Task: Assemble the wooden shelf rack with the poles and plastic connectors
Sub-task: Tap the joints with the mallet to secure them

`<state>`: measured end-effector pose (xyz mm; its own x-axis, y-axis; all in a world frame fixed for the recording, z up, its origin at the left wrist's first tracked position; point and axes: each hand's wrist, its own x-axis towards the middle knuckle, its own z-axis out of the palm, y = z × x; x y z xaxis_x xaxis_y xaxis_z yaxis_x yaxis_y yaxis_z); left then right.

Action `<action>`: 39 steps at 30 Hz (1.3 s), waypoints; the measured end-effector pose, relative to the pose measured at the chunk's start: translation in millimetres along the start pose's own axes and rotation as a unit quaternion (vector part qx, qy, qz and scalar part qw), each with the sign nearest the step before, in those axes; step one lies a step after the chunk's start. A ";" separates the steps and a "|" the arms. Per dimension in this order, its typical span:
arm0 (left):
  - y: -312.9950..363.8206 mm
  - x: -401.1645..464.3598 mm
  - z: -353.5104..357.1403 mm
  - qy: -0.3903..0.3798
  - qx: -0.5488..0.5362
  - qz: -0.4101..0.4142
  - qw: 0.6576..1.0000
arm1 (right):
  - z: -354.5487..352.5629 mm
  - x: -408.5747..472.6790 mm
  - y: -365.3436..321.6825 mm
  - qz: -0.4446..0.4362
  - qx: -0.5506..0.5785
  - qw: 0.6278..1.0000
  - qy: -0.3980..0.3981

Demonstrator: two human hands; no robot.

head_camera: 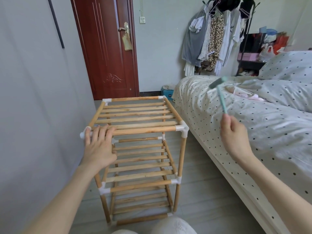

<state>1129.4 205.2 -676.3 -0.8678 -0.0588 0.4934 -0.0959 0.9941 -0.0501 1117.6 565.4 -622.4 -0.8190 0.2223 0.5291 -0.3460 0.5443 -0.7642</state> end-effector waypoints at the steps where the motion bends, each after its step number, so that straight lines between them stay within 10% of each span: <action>1: 0.4 0.1 -0.5 -0.001 0.001 -0.001 1.000 | -0.4 -3.7 -2.9 -0.007 0.015 1.000 0.020; 6: 0.8 0.4 -0.4 -0.008 0.009 -0.005 1.000 | 18.0 -17.1 -0.7 0.039 -0.167 0.957 -0.234; 11: 2.5 -0.9 -1.2 -0.011 0.008 -0.008 1.000 | 15.9 -4.7 -22.1 -0.058 0.011 0.998 0.022; 15: -1.0 -2.9 -0.9 -0.007 0.011 0.006 1.000 | 33.6 -31.3 12.2 0.060 -0.212 0.945 -0.243; 20: -1.1 -1.0 0.5 -0.012 0.016 0.007 1.000 | 22.2 -20.1 -0.1 -0.033 0.022 0.999 0.014; 24: -1.0 -1.5 1.2 -0.014 0.017 0.003 1.000 | 25.7 -30.3 16.2 0.116 -0.100 0.968 -0.197; 29: 1.3 -2.3 -0.5 -0.005 0.012 0.003 1.000 | 11.0 -23.1 4.3 0.004 0.117 0.990 0.085; 33: 2.6 -4.5 -3.8 -0.013 0.006 -0.001 1.000 | 26.5 -38.1 23.3 0.065 -0.112 0.981 -0.148; 39: 16.8 -6.1 -6.6 -0.055 0.022 -0.002 0.998 | 12.5 -31.3 36.1 0.089 0.106 0.990 -0.017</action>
<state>1136.3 222.8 -674.4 -0.9151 -0.0756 0.3961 -0.1195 0.9890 -0.0874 1125.0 567.9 -671.1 -0.8892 0.2709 0.3687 -0.2798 0.3155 -0.9067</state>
